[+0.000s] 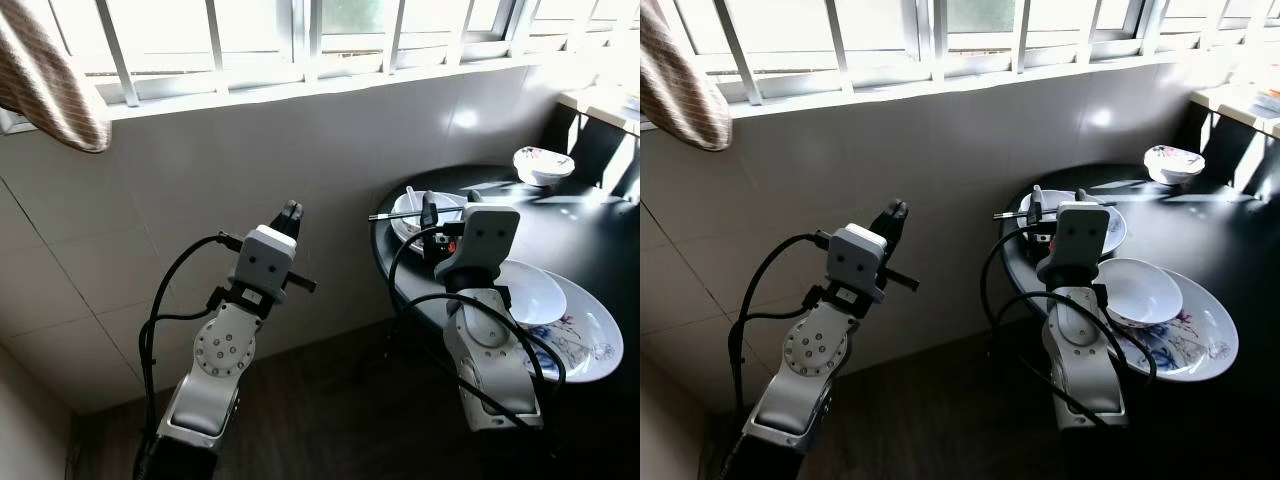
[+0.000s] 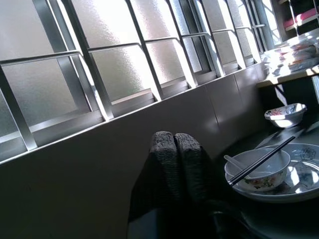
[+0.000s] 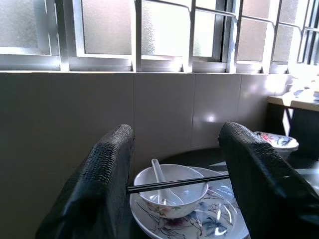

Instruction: Kitchen organization

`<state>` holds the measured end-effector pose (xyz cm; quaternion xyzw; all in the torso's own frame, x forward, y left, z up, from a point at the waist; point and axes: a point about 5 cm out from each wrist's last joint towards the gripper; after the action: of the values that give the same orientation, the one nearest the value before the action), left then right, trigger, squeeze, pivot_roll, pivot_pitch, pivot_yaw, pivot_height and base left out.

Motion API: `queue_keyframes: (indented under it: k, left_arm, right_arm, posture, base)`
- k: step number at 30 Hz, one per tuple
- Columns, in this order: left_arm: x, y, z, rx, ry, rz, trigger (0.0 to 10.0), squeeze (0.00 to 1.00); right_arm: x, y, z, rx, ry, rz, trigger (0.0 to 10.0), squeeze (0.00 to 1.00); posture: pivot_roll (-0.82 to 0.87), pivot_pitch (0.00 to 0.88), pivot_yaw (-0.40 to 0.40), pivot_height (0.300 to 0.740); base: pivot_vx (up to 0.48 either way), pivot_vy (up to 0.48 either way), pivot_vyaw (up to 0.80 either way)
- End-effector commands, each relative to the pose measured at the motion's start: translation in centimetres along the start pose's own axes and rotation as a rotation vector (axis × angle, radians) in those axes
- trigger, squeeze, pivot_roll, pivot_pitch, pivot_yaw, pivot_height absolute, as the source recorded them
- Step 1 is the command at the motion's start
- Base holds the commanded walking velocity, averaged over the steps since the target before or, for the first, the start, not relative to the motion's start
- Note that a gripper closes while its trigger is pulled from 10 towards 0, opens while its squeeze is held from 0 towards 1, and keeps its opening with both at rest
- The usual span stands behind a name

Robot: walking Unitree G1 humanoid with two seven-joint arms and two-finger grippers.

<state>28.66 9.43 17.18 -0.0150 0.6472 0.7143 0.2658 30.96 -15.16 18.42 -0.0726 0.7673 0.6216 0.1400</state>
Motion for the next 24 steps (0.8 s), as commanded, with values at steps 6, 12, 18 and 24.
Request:
queue_keyframes:
  k: [6, 12, 18, 24]
  left_arm:
    - [0.2, -0.5, 0.0, -0.004, -0.005, 0.032, 10.0, 0.0]
    - [0.2, -1.0, 0.1, 0.013, 0.012, 0.059, 10.0, 0.0]
    - [0.7, -1.9, 0.4, 0.018, 0.03, 0.112, 10.0, 0.0]
    - [1.0, -2.6, 0.3, 0.012, 0.025, 0.153, 10.0, 0.0]
  right_arm:
    - [0.1, -1.2, 0.8, 0.03, 0.048, 0.09, 10.0, 0.0]
    - [0.1, -1.7, 1.2, 0.036, 0.066, 0.125, 10.0, 0.0]
    - [0.2, -2.5, 0.4, 0.062, 0.024, 0.176, 10.0, 0.0]
    - [0.4, -3.7, -0.1, 0.0, 0.001, 0.262, 10.0, 0.0]
  posture:
    - [0.09, 0.0, 0.008, 0.74]
    - [0.09, 0.0, 0.006, 0.74]
    - [0.09, 0.0, 0.006, 0.74]
    - [0.08, 0.0, 0.007, 0.74]
  base:
    - [0.0, -0.46, 0.0]
    - [0.0, -0.32, 0.0]
    - [0.0, 0.0, 0.0]
    - [0.0, 0.0, 0.0]
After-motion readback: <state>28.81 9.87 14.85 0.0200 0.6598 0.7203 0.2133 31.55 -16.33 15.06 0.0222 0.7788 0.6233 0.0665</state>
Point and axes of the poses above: a point about 5 cm out from each wrist's last joint towards the gripper, its own x axis pointing back from the gripper into the wrist, its own y axis along the axis of the wrist's last joint, z = x × y, and after that the axes turned 9 degrees about x, right-handed
